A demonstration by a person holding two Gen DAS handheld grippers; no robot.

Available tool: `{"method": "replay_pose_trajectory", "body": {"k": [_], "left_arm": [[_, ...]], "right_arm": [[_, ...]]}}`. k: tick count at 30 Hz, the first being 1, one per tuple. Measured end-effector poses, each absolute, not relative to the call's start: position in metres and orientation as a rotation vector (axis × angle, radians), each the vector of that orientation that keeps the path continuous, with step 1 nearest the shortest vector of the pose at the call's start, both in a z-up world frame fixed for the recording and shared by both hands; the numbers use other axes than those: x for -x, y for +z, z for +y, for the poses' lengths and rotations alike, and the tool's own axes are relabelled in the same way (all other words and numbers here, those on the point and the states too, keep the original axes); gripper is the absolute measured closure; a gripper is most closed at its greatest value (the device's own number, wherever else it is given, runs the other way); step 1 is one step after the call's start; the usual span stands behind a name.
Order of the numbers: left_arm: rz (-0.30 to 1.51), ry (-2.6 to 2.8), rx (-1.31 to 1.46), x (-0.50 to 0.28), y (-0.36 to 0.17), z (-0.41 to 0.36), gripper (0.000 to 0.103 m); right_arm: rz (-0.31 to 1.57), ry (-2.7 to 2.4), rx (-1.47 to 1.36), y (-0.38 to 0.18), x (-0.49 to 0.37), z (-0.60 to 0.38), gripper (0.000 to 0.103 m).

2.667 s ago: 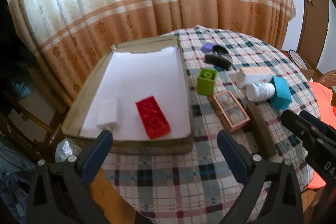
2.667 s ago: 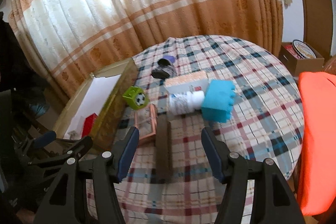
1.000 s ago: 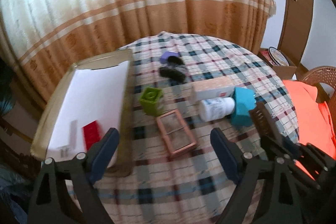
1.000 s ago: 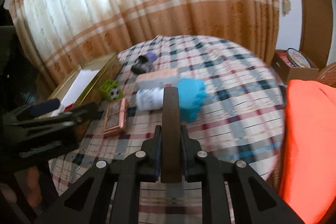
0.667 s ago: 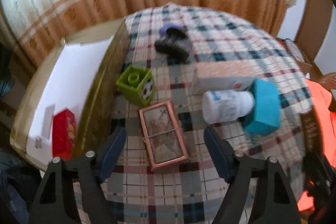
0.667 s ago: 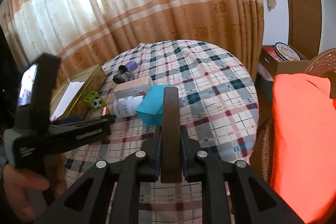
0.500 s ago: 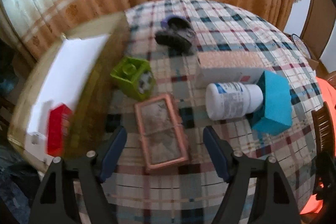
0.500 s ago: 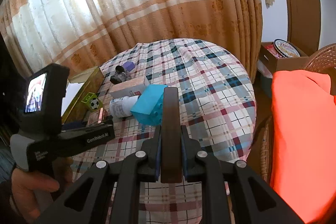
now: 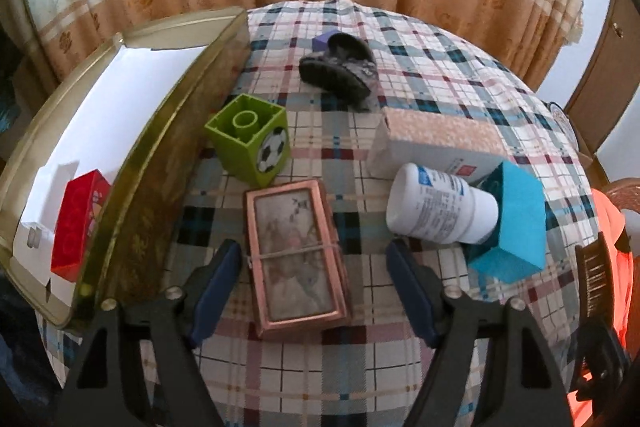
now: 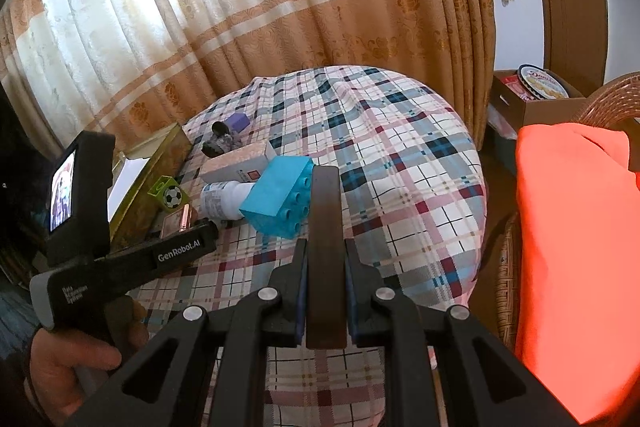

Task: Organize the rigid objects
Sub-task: 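Grasp the copper photo frame with the left gripper, then carry the photo frame and wooden bar over the tray with both grippers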

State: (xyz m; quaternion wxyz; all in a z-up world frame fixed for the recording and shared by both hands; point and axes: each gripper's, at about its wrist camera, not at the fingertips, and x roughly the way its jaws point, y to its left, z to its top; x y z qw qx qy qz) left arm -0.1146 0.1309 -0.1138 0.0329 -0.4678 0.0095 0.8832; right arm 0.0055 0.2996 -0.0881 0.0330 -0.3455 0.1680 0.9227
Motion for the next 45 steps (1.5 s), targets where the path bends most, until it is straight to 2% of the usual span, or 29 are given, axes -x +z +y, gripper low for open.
{"method": "replay_pose_trajectory", "body": {"k": [1, 3, 8, 11, 15, 20, 30, 45], "left_arm": [[0.035, 2.712, 1.435, 0.114, -0.113, 0.131, 0.037], [0.036, 2.704, 1.415, 0.112, -0.110, 0.130, 0.056], [0.035, 2.658, 1.383, 0.109, -0.110, 0.126, 0.056], [-0.030, 2.607, 1.379, 0.103, -0.107, 0.122, 0.056], [0.089, 2.623, 1.282, 0.088, -0.091, 0.131, 0.056], [0.109, 2.631, 1.206, 0.080, -0.068, 0.125, 0.056], [0.131, 2.753, 1.066, 0.077, -0.032, 0.083, 0.056], [0.071, 2.921, 1.094, 0.101, -0.020, 0.004, 0.056]], "right_arm": [[0.516, 2.840, 1.062, -0.087, -0.006, 0.299, 0.086], [0.511, 2.840, 1.060, -0.085, -0.006, 0.297, 0.086], [0.495, 2.837, 1.046, -0.079, -0.008, 0.293, 0.086], [0.483, 2.831, 1.037, -0.074, -0.009, 0.290, 0.086], [0.461, 2.823, 1.018, -0.068, -0.012, 0.288, 0.086], [0.435, 2.824, 1.000, -0.059, -0.013, 0.282, 0.086], [0.368, 2.896, 0.974, -0.037, -0.003, 0.248, 0.086], [0.283, 3.068, 0.949, -0.006, 0.031, 0.170, 0.086]]}}
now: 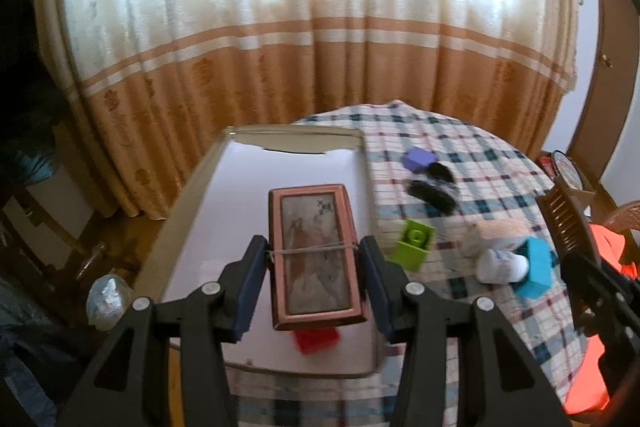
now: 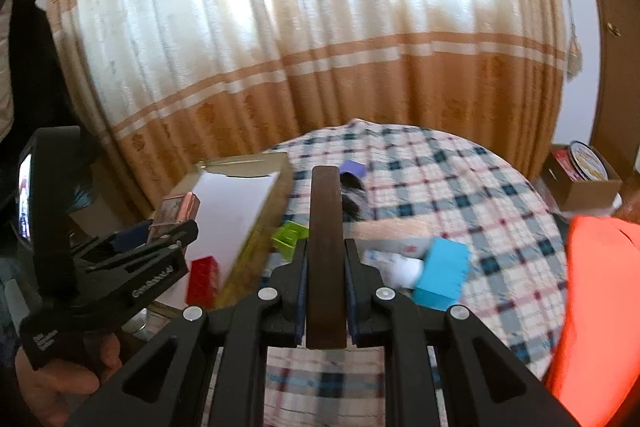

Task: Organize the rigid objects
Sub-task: 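Carry the photo frame and wooden bar over the tray with both grippers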

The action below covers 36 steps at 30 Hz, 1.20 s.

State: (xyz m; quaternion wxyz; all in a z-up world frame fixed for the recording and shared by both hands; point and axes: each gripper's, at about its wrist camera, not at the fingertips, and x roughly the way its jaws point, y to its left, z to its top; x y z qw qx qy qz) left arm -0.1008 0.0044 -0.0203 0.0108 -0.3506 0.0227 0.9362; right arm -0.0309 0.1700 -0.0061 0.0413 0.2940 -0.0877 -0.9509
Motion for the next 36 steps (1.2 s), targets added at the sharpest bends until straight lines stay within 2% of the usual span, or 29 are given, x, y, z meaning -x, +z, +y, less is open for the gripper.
{"method": "replay_pose_trajectory", "body": {"k": [15, 36], "left_arm": [[0.045, 2.999, 1.168, 0.121, -0.026, -0.046, 0.056], [0.118, 2.991, 1.299, 0.167, -0.045, -0.065, 0.056]], "right_arm": [[-0.204, -2.811, -0.872, -0.002, 0.067, 0.109, 0.086], [-0.175, -2.743, -1.029, -0.040, 0.126, 0.074, 0.086]]}}
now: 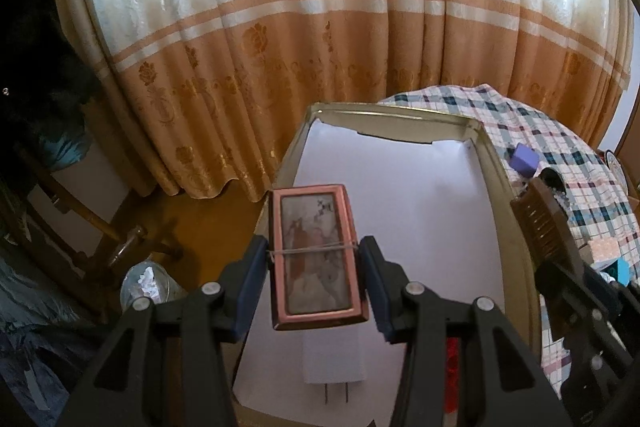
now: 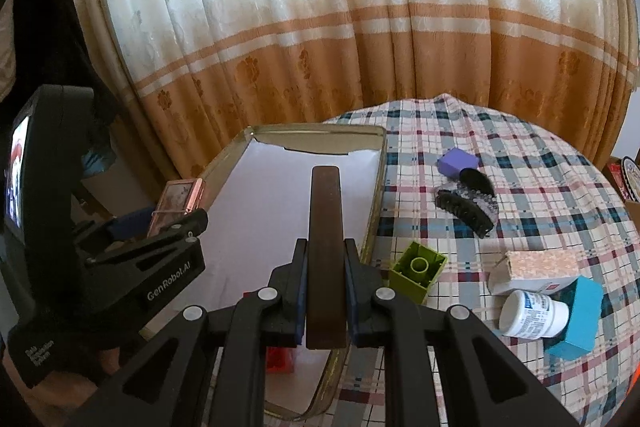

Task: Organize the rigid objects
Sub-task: 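Carry the photo frame and wooden bar over the tray with both grippers, then lower the frame and bar into the tray and open both grippers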

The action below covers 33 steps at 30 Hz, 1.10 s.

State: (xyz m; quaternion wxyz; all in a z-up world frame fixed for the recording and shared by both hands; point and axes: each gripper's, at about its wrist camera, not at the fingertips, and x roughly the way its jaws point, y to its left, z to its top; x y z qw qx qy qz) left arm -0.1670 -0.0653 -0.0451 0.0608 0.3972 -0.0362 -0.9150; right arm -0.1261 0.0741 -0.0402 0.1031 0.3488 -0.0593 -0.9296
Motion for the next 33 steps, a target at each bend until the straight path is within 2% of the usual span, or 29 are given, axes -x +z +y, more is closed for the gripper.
{"method": "replay_pose_trajectory", "body": {"k": [33], "left_arm": [[-0.215, -2.705, -1.286, 0.201, -0.064, -0.057, 0.056]], "right_arm": [[-0.151, -2.732, -1.047, -0.056, 0.158, 0.059, 0.085]]}}
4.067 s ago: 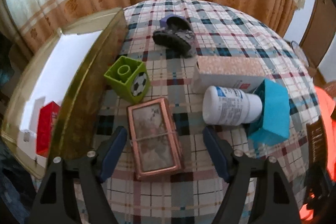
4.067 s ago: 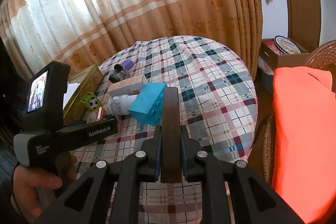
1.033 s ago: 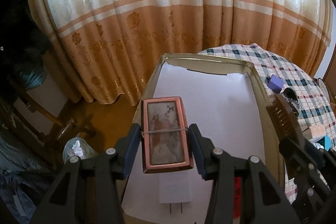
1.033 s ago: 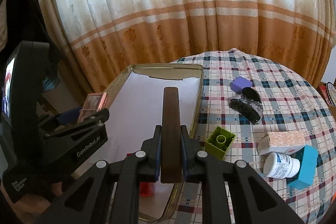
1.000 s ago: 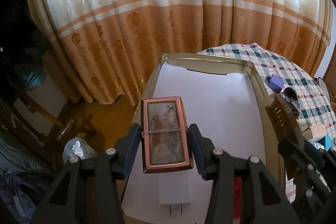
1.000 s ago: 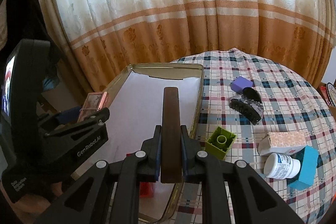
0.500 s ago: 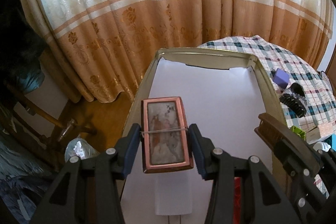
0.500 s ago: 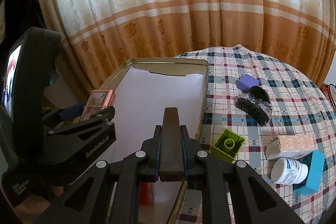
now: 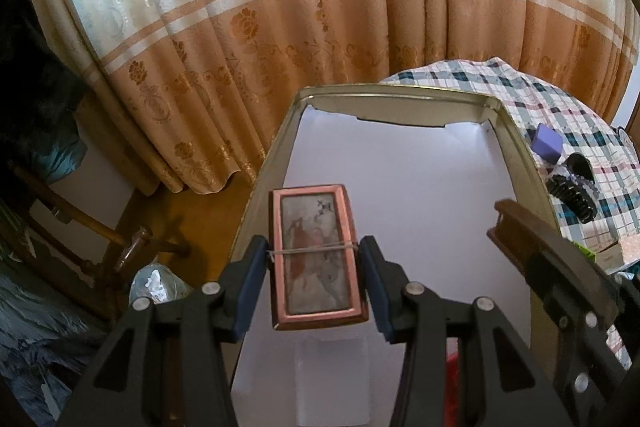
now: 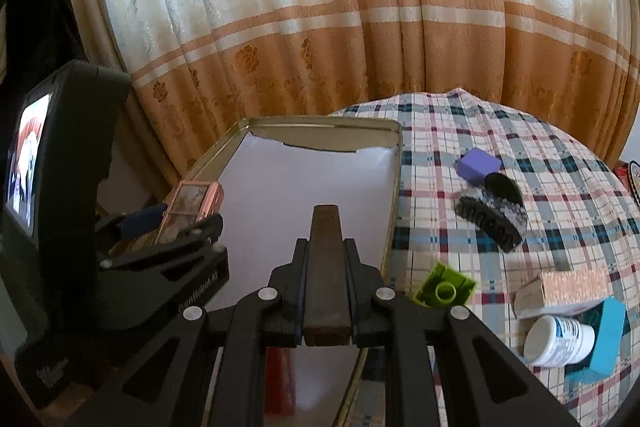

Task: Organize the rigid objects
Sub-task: 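Lower the frame and bar into the tray and open both grippers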

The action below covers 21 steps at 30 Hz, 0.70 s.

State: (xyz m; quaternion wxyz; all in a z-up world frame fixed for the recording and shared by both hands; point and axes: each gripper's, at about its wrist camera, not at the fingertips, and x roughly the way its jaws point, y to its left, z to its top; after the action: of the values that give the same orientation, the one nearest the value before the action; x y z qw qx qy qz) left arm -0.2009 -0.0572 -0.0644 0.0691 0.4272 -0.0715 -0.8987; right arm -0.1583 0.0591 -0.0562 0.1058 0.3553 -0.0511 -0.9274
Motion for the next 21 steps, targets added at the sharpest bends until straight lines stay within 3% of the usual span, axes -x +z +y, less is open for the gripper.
{"method": "replay_pose_trajectory", "body": {"k": [5, 7, 9, 14, 16, 21], "left_arm": [[-0.204, -2.687, -1.330, 0.205, -0.068, -0.058, 0.054], [-0.176, -2.677, -1.359, 0.206, -0.069, -0.059, 0.049], [-0.156, -2.678, -1.368, 0.205, -0.067, -0.059, 0.025], [-0.137, -2.716, -1.274, 0.193, -0.054, -0.057, 0.003], [-0.131, -2.727, -1.261, 0.190, -0.050, -0.055, 0.001], [-0.135, -2.744, -1.240, 0.177, -0.047, -0.045, 0.001]], "right_arm": [[-0.219, -2.653, -1.081, -0.064, 0.166, 0.061, 0.084], [-0.273, -2.626, -1.118, -0.069, 0.168, 0.065, 0.075], [-0.316, -2.619, -1.103, -0.069, 0.164, 0.070, 0.073], [-0.367, -2.678, -1.026, -0.058, 0.145, 0.085, 0.052], [-0.397, -2.709, -0.990, -0.055, 0.136, 0.093, 0.034], [-0.464, -2.773, -0.959, -0.051, 0.116, 0.116, 0.033]]}}
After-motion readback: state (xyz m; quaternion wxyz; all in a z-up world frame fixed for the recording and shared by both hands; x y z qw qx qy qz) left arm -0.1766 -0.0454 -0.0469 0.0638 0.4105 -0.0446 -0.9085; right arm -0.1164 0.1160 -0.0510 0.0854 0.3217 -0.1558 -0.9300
